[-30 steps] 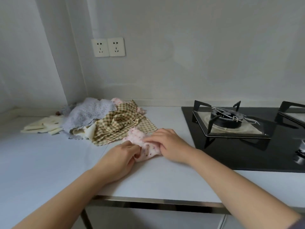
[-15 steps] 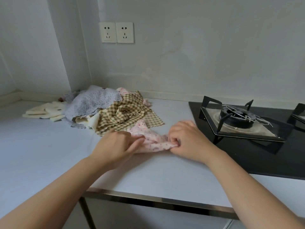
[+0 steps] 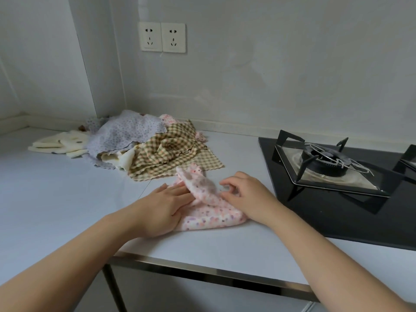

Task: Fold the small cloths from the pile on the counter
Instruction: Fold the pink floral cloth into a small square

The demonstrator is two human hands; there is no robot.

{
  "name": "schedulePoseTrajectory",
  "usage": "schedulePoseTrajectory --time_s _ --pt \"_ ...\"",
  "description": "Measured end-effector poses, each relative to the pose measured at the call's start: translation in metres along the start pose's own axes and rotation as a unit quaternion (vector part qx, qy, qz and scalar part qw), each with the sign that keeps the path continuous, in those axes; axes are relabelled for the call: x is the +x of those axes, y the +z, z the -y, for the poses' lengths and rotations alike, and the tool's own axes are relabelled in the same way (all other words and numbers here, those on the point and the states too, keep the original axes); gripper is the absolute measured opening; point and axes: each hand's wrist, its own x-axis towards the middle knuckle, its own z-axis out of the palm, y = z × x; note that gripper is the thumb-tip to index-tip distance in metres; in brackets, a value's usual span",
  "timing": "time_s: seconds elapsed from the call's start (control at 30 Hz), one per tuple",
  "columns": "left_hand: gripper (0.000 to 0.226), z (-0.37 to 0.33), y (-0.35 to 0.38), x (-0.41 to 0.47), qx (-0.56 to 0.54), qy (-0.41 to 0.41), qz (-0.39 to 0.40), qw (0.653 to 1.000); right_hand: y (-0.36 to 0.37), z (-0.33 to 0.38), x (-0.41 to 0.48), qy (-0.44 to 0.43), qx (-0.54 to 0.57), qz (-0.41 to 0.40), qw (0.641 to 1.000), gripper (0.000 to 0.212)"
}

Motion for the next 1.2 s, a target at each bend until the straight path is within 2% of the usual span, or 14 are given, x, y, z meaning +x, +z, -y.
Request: schedulePoseTrajectory --time_s 0.1,0.17,0.3,0.4,0.47,0.57,0.6,0.67,0.8,0.9,1.0,1.07,1.13,1.2 --pt "0.062 0.0 -0.001 0.0 0.026 -0.016 0.03 0.999 0.003 0.011 0.0 0.012 -0.078 -0.018 0.997 0.006" --pt "0.077 0.001 -0.008 -0.001 0.066 -0.063 0.044 0.995 -0.006 0.01 -0.001 0.069 -0.18 -0.03 0.981 0.012" --pt "0.078 0.001 -0.017 -0.004 0.153 -0.105 -0.028 0.982 -0.025 -0.001 -0.007 0.185 -0.278 0.006 0.943 0.032" --pt "0.073 -0.002 -0.011 -0.003 0.13 -0.096 -0.106 0.981 -0.025 0.003 -0.011 0.074 -0.156 -0.045 0.984 0.05" --pt "0.078 -0.005 -0.005 -0.003 0.053 -0.066 -0.088 0.993 -0.019 0.009 -0.01 0.0 -0.019 -0.003 1.0 0.054" --pt "0.095 -0.004 0.003 -0.003 0.003 -0.074 0.054 0.996 -0.003 0.009 -0.007 -0.04 -0.042 0.144 0.988 0.052" --pt "0.095 -0.002 0.004 -0.003 0.004 -0.079 0.077 0.994 -0.002 0.008 -0.007 -0.045 -0.027 0.142 0.989 0.047" --pt "0.09 0.003 0.005 -0.004 -0.005 -0.07 0.083 0.994 -0.006 0.007 -0.006 -0.039 0.033 0.06 0.997 0.036" --pt "0.083 0.01 0.005 -0.004 0.0 -0.053 0.07 0.996 -0.01 0.003 -0.004 0.033 -0.136 0.036 0.99 0.044" --pt "0.083 0.01 0.005 -0.002 0.019 -0.071 -0.015 0.997 -0.005 0.005 -0.003 0.042 -0.209 0.007 0.977 0.043" --pt "0.058 0.008 -0.009 -0.006 -0.002 0.001 -0.155 0.988 -0.009 0.012 -0.008 -0.039 -0.081 -0.08 0.993 0.027" --pt "0.045 0.005 -0.018 -0.011 -0.035 0.042 -0.109 0.993 -0.011 0.018 -0.014 -0.077 0.051 -0.044 0.995 0.016" --pt "0.045 0.003 -0.017 -0.011 -0.029 0.041 -0.05 0.997 -0.012 0.022 -0.018 -0.088 0.08 0.034 0.992 0.024" --pt "0.046 0.004 -0.013 -0.009 -0.029 0.044 -0.058 0.997 -0.01 0.023 -0.018 -0.091 0.074 0.084 0.99 0.032"
